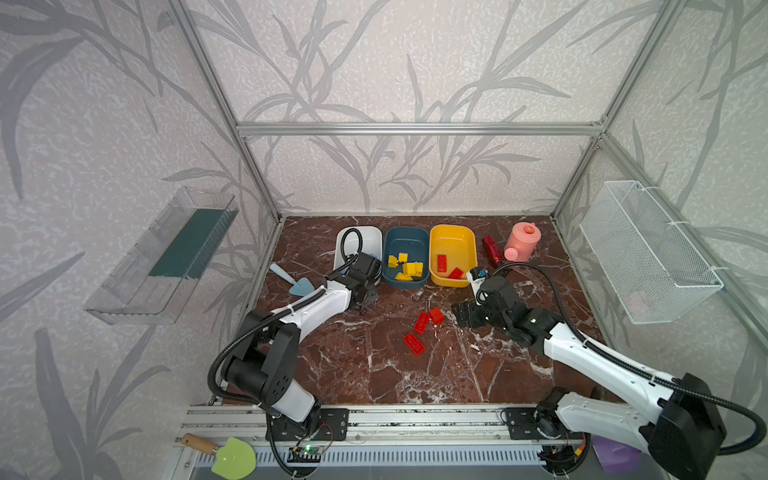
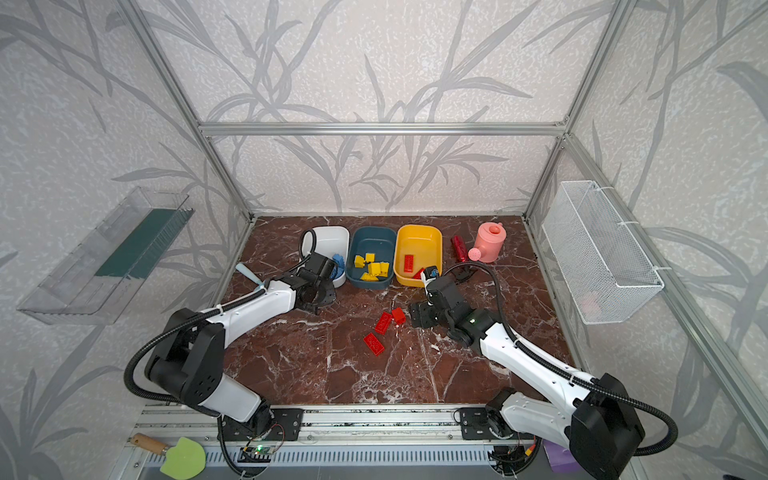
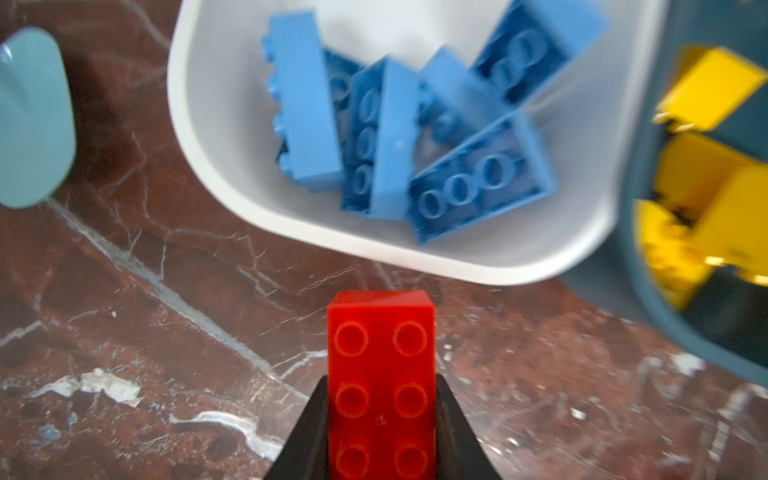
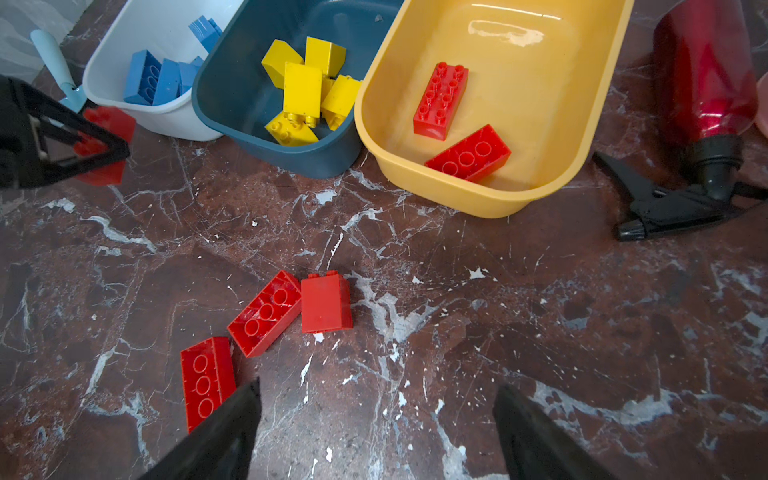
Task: Sort the legos into containers by color
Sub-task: 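Grasp the red 2x4 brick near the white tub with the left gripper and lift, then drop the red brick into the yellow tub with the left gripper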
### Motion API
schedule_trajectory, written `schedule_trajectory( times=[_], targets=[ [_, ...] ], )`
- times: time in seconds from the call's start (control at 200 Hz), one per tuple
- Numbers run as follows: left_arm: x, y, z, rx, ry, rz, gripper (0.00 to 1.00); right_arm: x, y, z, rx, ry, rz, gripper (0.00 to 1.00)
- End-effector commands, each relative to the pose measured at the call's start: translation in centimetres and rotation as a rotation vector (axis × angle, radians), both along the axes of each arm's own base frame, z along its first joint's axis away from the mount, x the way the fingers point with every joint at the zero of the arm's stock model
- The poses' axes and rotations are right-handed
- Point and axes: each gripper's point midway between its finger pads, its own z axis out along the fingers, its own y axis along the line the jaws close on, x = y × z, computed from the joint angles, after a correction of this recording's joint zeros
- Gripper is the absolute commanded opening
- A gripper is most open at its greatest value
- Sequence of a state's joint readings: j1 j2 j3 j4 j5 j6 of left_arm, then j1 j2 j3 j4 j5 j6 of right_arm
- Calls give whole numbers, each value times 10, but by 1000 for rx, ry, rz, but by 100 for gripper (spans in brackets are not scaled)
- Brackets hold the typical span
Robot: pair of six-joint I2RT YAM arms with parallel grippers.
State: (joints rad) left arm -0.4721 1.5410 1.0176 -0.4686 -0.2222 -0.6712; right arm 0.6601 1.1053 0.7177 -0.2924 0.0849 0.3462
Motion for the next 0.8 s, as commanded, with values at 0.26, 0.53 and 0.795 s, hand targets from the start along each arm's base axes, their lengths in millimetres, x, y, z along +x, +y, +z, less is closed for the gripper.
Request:
schedule_trajectory(
  times=[0.26, 0.53, 0.795],
  targets=[
    [43, -122, 100, -83, -136, -350, 28, -28, -6, -8, 71, 2, 37, 89],
    [88, -226, 78, -228, -69, -507, 28, -40, 1, -27, 102, 32, 63, 89],
    [114, -287, 43, -252, 0, -586, 28, -46, 9, -41, 60, 54, 97, 89]
  ],
)
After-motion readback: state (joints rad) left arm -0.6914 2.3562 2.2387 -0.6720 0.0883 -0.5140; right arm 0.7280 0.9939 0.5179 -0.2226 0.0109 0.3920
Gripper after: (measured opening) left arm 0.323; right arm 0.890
